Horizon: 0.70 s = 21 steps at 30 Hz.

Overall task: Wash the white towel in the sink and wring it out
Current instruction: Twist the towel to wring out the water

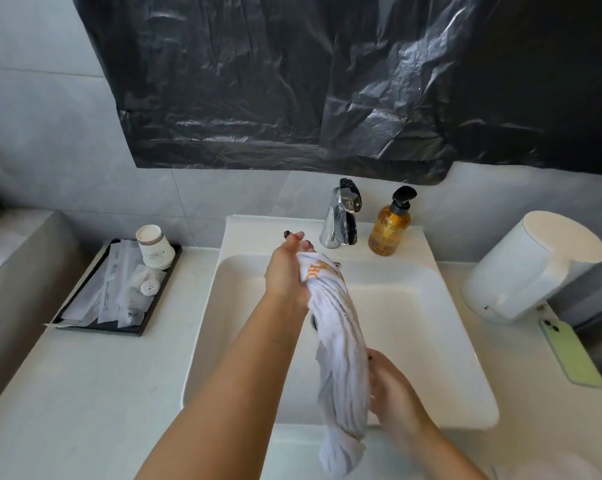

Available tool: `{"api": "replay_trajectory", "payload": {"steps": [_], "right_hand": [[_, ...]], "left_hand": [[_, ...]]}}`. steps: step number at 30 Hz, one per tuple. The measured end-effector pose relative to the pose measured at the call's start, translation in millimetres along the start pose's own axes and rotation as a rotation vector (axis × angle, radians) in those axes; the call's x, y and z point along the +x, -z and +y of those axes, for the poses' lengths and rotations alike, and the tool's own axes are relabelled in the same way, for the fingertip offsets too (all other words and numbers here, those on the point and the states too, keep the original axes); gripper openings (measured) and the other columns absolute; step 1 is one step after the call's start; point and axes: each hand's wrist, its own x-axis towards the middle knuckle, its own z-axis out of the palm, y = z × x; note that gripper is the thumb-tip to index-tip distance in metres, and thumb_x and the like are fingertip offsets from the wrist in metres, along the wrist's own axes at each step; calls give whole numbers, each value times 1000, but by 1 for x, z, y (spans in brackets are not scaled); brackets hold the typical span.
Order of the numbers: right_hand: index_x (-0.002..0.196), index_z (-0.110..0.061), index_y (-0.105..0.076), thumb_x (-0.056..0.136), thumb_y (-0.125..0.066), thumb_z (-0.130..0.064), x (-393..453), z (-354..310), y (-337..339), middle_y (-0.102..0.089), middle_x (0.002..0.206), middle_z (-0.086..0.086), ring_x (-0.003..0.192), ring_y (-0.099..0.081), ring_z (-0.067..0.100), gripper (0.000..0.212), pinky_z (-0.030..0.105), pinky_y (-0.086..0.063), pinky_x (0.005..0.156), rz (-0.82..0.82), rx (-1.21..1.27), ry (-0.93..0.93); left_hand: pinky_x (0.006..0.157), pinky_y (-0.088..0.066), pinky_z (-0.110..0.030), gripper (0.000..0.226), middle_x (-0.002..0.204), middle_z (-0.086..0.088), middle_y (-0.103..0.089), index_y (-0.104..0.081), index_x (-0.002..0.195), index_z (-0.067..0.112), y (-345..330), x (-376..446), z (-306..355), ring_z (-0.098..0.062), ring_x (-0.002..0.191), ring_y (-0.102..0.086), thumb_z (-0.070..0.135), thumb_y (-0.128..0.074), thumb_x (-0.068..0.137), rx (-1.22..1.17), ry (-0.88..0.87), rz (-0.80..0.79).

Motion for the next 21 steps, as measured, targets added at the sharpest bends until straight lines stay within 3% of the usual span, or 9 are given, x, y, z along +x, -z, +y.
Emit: {"api": "replay_trajectory", "payload": {"steps": [1,3,5,7,10,13,15,18,21], "right_hand": [[126,-31,-56,96,-58,-11,-6,12,5,-69,113,0,95,-64,8,37,24,-51,76,99,-267,153],[139,-47,-33,94,-58,-6,-14,27,20,-46,141,-9,113,-54,-7,66,23,-50,91,267,-755,579],[145,-39,-28,91,-56,-9,-15,26,30,-33,147,8,132,-44,11,68,33,-49,98,385,-1169,1142],[148,-35,-27,96,-50,-11,-16,8,28,-37,135,18,134,-35,31,62,48,-40,107,305,-1548,1538],[149,-33,-34,105,-32,-15,-11,-20,20,-30,149,11,139,-23,33,48,52,-20,110,222,-2026,1771],[122,-24,-58,97,-40,-9,7,-46,18,-24,157,15,145,-17,35,34,52,-16,110,155,-2458,1922],[102,-20,-60,90,-58,-12,11,-75,12,-48,141,14,143,-28,34,14,57,-20,109,9,-2512,1960],[99,-13,-51,94,-52,-14,5,-105,8,-63,120,12,137,-42,32,6,59,-31,111,-131,-2112,1957],[109,-13,-48,84,-63,-24,-10,-117,1,-61,125,11,134,-46,27,31,47,-41,109,-151,-1617,1737]], "left_hand": [[44,-44,-17,21,64,1,-50,-54,79,15,-2,-1,4,-12,42,-52,18,-50,100,4,-18,39],[45,-42,-20,21,66,1,-50,-52,76,18,-5,-4,10,-14,43,-51,19,-54,97,30,-5,109],[47,-42,-23,17,65,1,-50,-51,77,20,-9,-9,16,-17,45,-53,21,-55,94,50,33,159],[47,-40,-23,17,55,1,-52,-49,77,22,-14,-16,21,-17,43,-53,23,-53,94,30,48,161],[44,-36,-21,30,34,3,-40,-40,68,18,-23,-27,25,-13,24,-42,18,-40,99,30,6,142],[47,-38,-24,32,34,1,-40,-39,68,14,-33,-42,22,-14,29,-44,15,-37,99,38,-18,105],[55,-42,-30,28,47,-5,-52,-46,73,10,-37,-48,26,-18,49,-53,17,-44,99,26,-25,144],[67,-49,-37,15,85,-10,-62,-57,95,7,-36,-42,41,-25,75,-61,20,-50,97,-29,-57,160],[66,-51,-40,14,101,-7,-63,-60,100,13,-31,-31,52,-25,89,-64,23,-51,97,-83,-107,109]]}}
